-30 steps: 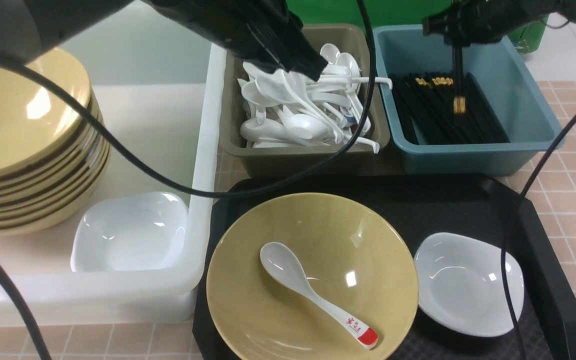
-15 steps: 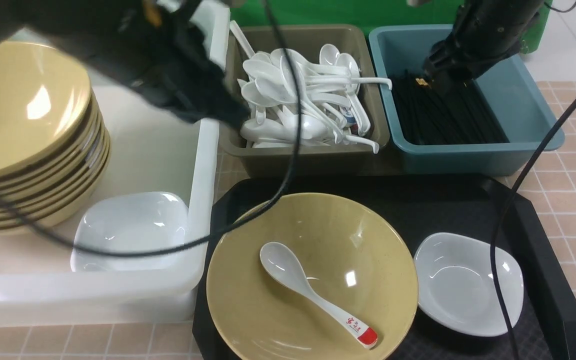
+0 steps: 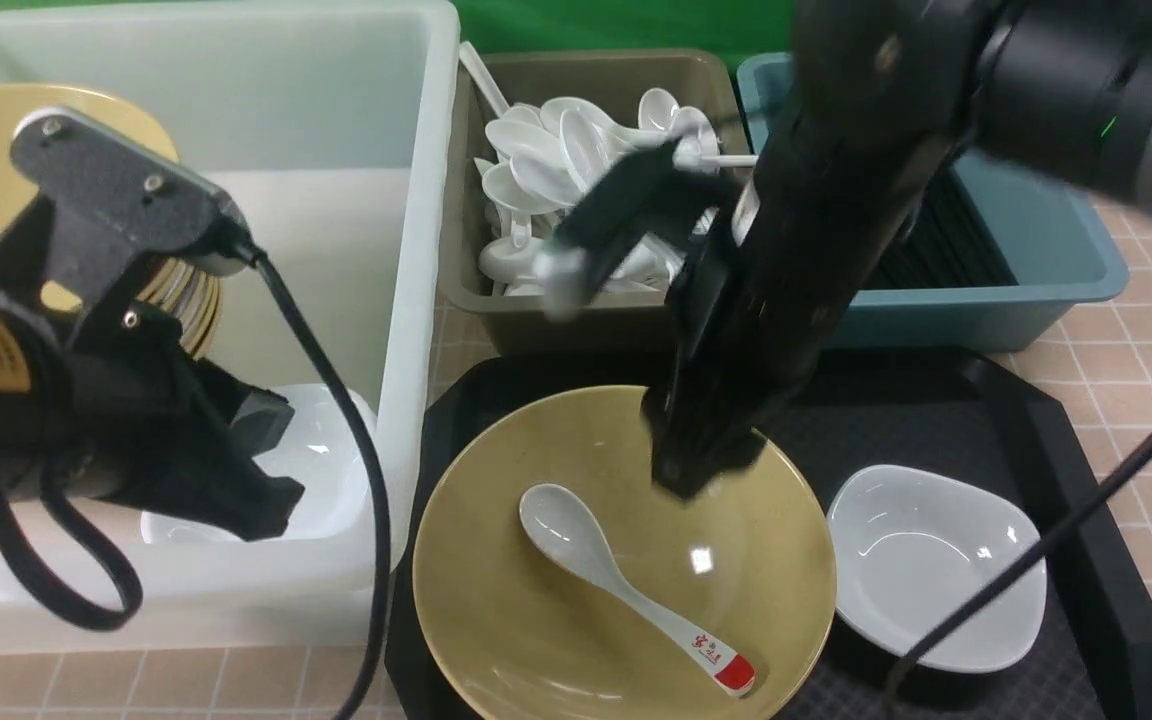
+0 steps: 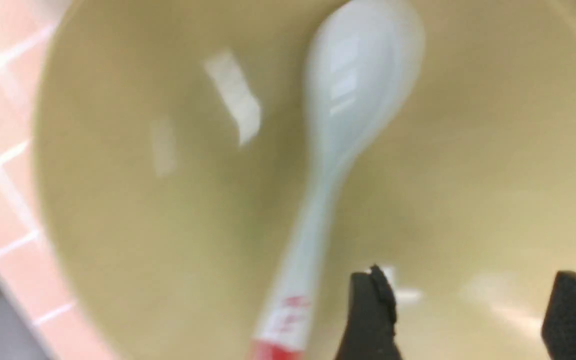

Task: On brown table put chopsticks spoon bowls plates into blue grey white boxes.
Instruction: 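Reach down and grasp the white spoon resting in the bowl with the right gripper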

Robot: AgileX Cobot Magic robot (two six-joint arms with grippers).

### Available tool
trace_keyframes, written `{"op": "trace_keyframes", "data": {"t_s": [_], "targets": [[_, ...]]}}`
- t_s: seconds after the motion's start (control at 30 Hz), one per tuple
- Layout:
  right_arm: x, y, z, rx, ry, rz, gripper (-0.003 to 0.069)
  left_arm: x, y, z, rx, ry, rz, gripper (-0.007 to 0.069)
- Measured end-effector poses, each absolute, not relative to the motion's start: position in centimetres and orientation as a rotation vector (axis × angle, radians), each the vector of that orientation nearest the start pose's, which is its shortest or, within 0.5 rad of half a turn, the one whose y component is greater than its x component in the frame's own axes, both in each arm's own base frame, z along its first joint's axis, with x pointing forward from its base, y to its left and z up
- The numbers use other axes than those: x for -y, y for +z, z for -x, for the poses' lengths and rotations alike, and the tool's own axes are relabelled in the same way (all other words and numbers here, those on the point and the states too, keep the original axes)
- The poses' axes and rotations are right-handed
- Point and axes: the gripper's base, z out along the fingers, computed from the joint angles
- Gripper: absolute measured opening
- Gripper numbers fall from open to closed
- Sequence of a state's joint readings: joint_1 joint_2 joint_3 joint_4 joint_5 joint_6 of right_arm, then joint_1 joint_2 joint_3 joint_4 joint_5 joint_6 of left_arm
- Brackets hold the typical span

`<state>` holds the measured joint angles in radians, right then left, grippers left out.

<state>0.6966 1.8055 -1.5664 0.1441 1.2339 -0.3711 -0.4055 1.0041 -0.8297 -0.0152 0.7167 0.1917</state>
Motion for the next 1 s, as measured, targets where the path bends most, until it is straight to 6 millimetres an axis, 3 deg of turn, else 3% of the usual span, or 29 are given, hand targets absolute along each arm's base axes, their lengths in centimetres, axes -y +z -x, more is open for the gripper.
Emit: {"op": "trace_keyframes", "data": {"t_s": [0.17,0.7,0.9,0.93,1.0], "targets": [[-26.3,25.7,-26.1,-2.607,0.242,1.569,0.0482,7.9,31.4,-18.2,-2.239,-0.126,-0.678,0.0001],[-27.9,19.8,-27.2,-2.712,0.209,1.61,0.0467,8.1,31.5,-18.6,-2.201,-0.132,-0.662,0.0001],[-28.1,19.4,-27.4,-2.732,0.205,1.586,0.0239,8.1,31.5,-18.6,-2.203,-0.137,-0.658,0.0001],[-28.2,19.7,-27.5,-2.729,0.204,1.581,0.0155,8.1,31.6,-18.6,-2.206,-0.148,-0.646,0.0001],[-28.1,20.7,-28.0,-2.716,0.205,1.564,0.0105,8.2,31.7,-18.6,-2.217,-0.174,-0.598,0.0001]]}}
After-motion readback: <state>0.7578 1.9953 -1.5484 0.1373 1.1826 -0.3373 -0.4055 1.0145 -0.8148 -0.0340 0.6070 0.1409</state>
